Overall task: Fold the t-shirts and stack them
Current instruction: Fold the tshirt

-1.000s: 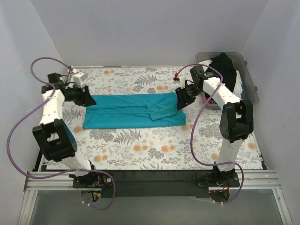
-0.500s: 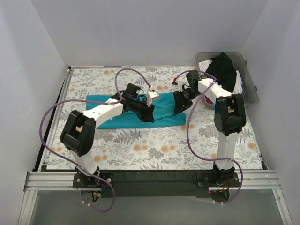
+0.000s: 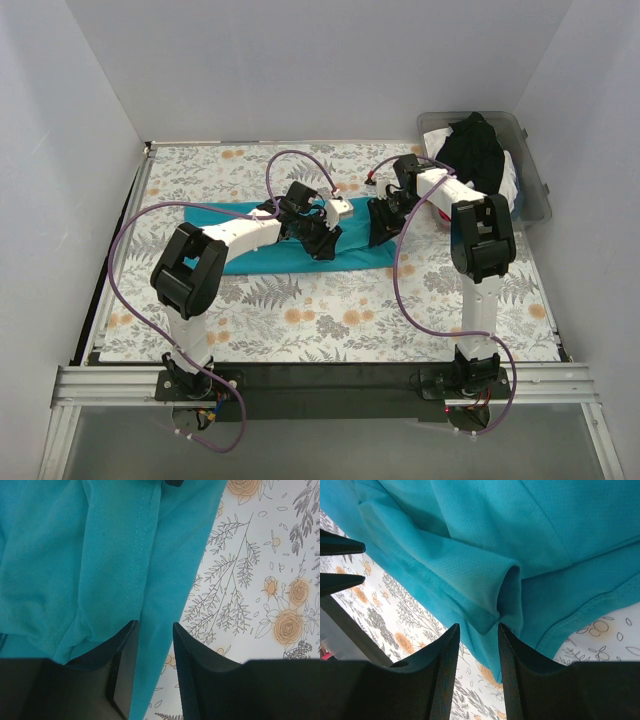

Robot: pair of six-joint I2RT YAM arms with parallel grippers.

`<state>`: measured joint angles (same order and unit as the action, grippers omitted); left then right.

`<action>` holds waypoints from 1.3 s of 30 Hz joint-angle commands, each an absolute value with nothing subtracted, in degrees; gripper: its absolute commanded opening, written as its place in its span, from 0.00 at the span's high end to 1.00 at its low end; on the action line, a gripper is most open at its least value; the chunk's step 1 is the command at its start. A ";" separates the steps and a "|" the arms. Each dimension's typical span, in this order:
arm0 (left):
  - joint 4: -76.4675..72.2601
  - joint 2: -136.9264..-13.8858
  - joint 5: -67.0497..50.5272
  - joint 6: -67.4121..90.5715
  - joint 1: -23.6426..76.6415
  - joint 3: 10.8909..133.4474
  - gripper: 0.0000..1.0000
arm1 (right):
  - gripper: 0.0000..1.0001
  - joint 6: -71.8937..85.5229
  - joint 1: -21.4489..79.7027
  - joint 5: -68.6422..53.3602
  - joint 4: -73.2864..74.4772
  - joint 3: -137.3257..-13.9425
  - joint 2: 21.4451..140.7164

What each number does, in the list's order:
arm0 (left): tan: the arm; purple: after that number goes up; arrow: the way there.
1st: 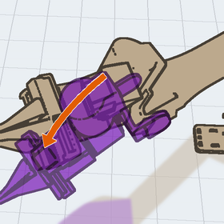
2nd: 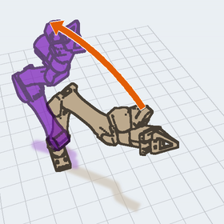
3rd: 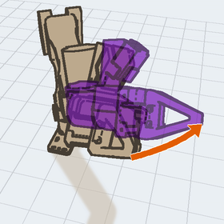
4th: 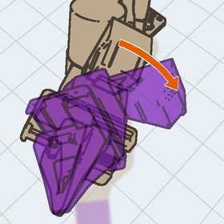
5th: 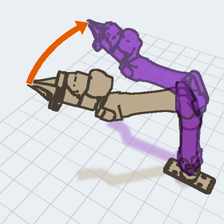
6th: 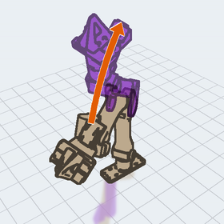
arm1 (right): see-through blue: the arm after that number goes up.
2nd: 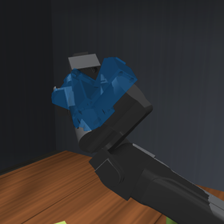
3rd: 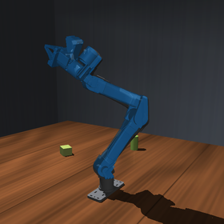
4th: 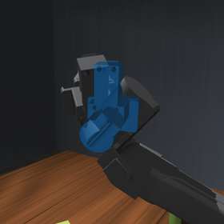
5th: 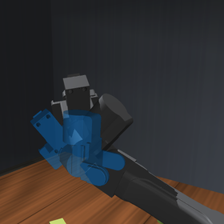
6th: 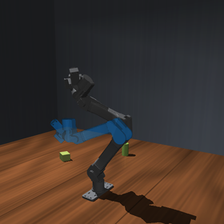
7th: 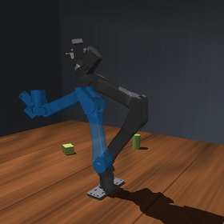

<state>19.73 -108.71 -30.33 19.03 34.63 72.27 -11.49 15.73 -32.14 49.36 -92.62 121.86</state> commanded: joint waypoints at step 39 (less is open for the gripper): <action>20.13 -109.25 -23.11 14.32 34.54 75.76 1.00 | 0.99 -10.46 14.94 -42.53 48.60 -99.84 123.48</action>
